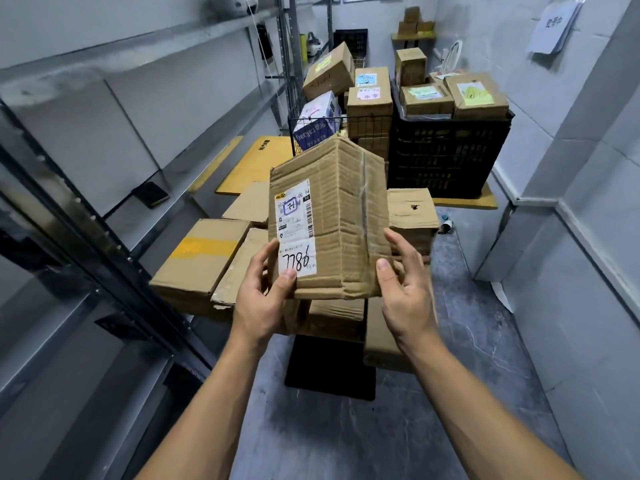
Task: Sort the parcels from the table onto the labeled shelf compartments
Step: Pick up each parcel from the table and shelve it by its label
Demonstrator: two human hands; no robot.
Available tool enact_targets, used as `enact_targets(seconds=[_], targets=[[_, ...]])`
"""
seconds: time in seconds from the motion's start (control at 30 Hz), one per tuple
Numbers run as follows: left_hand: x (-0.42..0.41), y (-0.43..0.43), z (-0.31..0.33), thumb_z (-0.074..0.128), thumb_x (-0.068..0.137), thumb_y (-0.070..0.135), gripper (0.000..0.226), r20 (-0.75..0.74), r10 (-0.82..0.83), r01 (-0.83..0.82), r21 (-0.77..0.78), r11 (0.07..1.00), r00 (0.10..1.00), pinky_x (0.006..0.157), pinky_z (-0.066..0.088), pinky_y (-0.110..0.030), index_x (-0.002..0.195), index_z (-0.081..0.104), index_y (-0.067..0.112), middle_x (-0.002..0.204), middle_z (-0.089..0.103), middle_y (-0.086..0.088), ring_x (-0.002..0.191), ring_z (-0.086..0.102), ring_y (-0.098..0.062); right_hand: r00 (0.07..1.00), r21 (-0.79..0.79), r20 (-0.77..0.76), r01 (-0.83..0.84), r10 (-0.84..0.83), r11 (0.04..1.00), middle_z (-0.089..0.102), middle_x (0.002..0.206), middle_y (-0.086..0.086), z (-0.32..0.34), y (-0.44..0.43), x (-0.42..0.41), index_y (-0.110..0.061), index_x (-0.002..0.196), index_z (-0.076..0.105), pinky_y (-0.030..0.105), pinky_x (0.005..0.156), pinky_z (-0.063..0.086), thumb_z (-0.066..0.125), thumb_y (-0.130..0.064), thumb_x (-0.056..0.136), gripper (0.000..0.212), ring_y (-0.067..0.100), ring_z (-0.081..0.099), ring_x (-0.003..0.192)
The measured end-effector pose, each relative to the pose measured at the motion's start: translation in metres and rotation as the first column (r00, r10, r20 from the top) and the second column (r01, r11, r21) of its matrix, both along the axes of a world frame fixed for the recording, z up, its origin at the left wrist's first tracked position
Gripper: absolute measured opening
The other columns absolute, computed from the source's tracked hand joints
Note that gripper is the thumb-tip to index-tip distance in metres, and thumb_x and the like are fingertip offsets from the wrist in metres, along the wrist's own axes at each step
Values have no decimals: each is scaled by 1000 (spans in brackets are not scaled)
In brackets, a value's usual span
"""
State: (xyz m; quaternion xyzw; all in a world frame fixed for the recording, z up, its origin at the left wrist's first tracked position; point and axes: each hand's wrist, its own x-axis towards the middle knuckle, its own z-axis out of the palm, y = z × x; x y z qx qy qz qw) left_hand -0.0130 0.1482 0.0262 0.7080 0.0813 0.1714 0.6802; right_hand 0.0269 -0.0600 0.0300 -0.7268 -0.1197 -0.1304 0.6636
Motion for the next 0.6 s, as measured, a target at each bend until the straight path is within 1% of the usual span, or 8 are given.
enact_targets(seconds=[0.03,0.07,0.17,0.23,0.33,0.4,0.53,0.6], targets=[[-5,4,2,70,78,45,56,19,30,-31,41,999,999,99,50,-50,131,52,45,130,61,5,121,59,-19,999,-65,49,17,-14,998,48,138,5,1,3,0,-47,126,56,7,102,36,52,-26,95,38,-12,43,123],[-9,9,2,70,78,47,57,34,63,-66,86,994,997,100,49,-52,132,51,46,132,60,6,123,57,-19,997,-100,74,12,-5,995,46,136,4,3,7,-1,-43,124,58,5,99,37,52,-26,95,34,-16,41,120],[-26,23,5,67,77,53,63,42,185,-190,260,947,982,102,47,-48,136,48,43,135,56,10,125,53,-10,996,-162,47,-62,71,985,53,125,-11,6,20,1,-38,125,63,27,97,52,51,-44,95,33,-5,49,120],[-41,31,7,64,76,55,65,64,262,-268,333,904,963,102,48,-44,137,47,41,135,55,11,123,52,-5,987,-185,0,-155,158,970,57,123,-14,10,31,0,-44,127,58,34,99,52,47,-57,90,41,-3,54,118],[-64,41,8,65,77,50,63,113,348,-364,386,848,931,105,44,-34,136,48,40,132,54,10,122,52,-1,947,-204,-62,-320,314,925,54,135,-7,12,55,-7,-64,130,44,43,106,48,52,-65,84,46,4,52,125],[-80,44,9,66,78,44,63,132,413,-427,426,797,901,104,41,-23,138,48,38,131,52,11,120,51,3,911,-196,-97,-412,400,890,53,138,-8,11,74,-15,-69,129,39,45,109,46,60,-61,79,55,7,52,128],[-120,53,10,67,80,33,63,148,513,-516,474,714,845,100,39,-10,140,48,32,131,51,6,118,51,1,841,-122,-139,-538,522,834,61,126,-19,10,109,-38,-47,138,44,44,107,48,65,-43,77,65,4,60,120],[-144,61,10,67,81,31,62,141,553,-541,500,676,821,96,34,-4,140,48,29,131,51,3,116,50,3,797,-93,-161,-600,583,795,62,126,-17,10,126,-55,-52,140,38,46,104,51,65,-38,77,70,5,62,118]])
